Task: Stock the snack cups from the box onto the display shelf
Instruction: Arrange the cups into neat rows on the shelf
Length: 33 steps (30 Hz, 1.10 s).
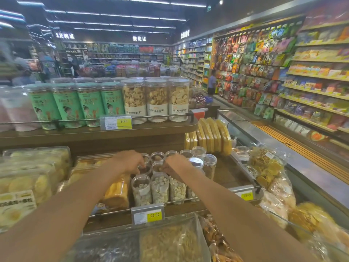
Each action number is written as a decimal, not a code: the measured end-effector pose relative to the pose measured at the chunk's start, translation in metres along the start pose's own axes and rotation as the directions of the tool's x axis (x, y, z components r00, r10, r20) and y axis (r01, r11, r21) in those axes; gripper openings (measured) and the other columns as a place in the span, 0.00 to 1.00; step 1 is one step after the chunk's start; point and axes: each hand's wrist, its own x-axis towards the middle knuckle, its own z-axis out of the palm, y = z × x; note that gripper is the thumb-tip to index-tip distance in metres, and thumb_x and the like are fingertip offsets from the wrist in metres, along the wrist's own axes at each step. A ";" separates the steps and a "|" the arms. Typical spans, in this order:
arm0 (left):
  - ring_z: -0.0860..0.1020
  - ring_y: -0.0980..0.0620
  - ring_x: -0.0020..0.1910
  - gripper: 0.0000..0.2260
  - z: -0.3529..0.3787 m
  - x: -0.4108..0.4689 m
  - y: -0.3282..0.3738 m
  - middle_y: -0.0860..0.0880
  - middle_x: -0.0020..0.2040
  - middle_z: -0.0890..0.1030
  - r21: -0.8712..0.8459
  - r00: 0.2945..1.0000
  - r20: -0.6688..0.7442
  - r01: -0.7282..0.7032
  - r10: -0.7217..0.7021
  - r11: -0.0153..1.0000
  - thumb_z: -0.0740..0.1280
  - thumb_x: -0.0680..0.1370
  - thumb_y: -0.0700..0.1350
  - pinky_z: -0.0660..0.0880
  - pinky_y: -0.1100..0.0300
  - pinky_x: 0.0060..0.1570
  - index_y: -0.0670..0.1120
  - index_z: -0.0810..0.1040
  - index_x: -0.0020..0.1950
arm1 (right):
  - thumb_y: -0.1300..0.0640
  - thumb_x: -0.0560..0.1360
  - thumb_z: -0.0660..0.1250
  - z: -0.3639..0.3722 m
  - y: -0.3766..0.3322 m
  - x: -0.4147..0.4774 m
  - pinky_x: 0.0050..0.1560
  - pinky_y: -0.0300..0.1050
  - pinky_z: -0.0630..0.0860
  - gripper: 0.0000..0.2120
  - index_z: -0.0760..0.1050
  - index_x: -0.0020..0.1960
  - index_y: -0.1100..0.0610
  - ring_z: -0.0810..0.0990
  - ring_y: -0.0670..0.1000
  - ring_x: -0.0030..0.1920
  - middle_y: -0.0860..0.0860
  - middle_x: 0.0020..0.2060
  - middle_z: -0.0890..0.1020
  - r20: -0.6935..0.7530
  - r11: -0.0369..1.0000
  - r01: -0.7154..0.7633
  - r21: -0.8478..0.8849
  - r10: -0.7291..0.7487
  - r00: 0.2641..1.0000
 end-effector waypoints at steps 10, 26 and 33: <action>0.80 0.53 0.64 0.18 0.006 0.005 -0.005 0.59 0.65 0.82 -0.025 1.000 0.009 0.015 -0.015 1.000 0.76 0.76 0.51 0.78 0.52 0.60 0.60 0.81 0.66 | 0.50 0.83 0.63 0.001 0.002 -0.005 0.58 0.51 0.80 0.13 0.83 0.62 0.49 0.83 0.56 0.55 0.53 0.58 0.84 -0.031 0.997 0.072 -0.041 -0.073 0.997; 0.80 0.53 0.62 0.11 -0.019 0.029 0.040 0.56 0.61 0.84 -0.146 0.989 -0.120 -0.101 0.083 0.984 0.71 0.80 0.49 0.76 0.54 0.61 0.53 0.84 0.63 | 0.58 0.80 0.67 -0.045 0.100 -0.025 0.56 0.42 0.76 0.10 0.85 0.59 0.54 0.82 0.48 0.55 0.48 0.56 0.85 -0.099 0.990 0.013 0.143 0.001 0.995; 0.72 0.52 0.67 0.20 -0.011 0.052 0.084 0.57 0.68 0.79 -0.080 0.960 -0.098 -0.269 0.261 0.960 0.67 0.82 0.47 0.75 0.46 0.61 0.60 0.74 0.74 | 0.54 0.78 0.72 -0.031 0.121 -0.029 0.51 0.42 0.75 0.06 0.84 0.54 0.51 0.78 0.47 0.50 0.42 0.48 0.80 0.018 0.999 0.024 0.039 -0.024 1.000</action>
